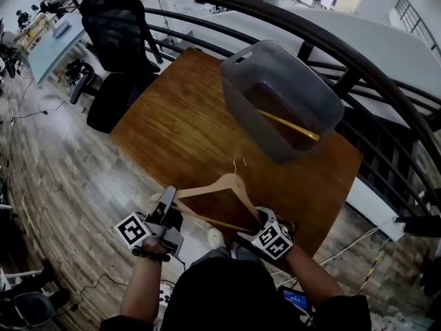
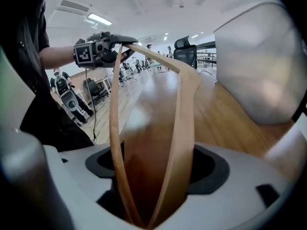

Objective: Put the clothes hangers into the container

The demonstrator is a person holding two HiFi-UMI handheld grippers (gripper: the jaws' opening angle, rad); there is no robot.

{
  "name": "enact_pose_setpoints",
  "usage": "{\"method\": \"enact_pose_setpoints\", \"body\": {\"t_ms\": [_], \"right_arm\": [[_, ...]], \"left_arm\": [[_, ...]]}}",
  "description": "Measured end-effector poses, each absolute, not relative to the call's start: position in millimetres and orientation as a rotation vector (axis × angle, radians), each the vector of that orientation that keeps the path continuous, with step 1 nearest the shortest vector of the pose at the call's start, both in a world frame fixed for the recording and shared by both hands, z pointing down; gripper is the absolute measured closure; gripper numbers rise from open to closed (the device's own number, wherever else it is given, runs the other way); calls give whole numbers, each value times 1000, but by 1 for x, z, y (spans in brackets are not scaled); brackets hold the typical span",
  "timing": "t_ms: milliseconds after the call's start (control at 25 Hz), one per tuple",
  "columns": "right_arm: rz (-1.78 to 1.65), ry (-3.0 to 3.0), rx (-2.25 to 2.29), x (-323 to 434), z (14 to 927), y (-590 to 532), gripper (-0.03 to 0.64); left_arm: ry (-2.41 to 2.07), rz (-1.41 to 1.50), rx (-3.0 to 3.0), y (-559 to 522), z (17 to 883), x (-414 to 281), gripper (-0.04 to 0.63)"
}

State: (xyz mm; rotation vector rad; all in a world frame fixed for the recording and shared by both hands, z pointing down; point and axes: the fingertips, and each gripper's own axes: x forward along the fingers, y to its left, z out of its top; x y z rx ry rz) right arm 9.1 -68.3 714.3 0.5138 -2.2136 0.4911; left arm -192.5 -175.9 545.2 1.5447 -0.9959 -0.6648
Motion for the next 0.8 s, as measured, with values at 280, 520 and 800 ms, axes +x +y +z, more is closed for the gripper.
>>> {"method": "enact_pose_setpoints", "body": {"t_ms": [280, 520, 800], "right_arm": [[503, -2264, 595, 22, 661, -76, 224], [467, -2220, 718, 43, 613, -98, 227], [427, -2180, 782, 60, 576, -100, 229]], "left_arm": [[-959, -702, 1634, -189, 504, -183, 531], [-998, -676, 1775, -216, 456, -169, 521], [-1025, -439, 2150, -227, 405, -141, 321]]}}
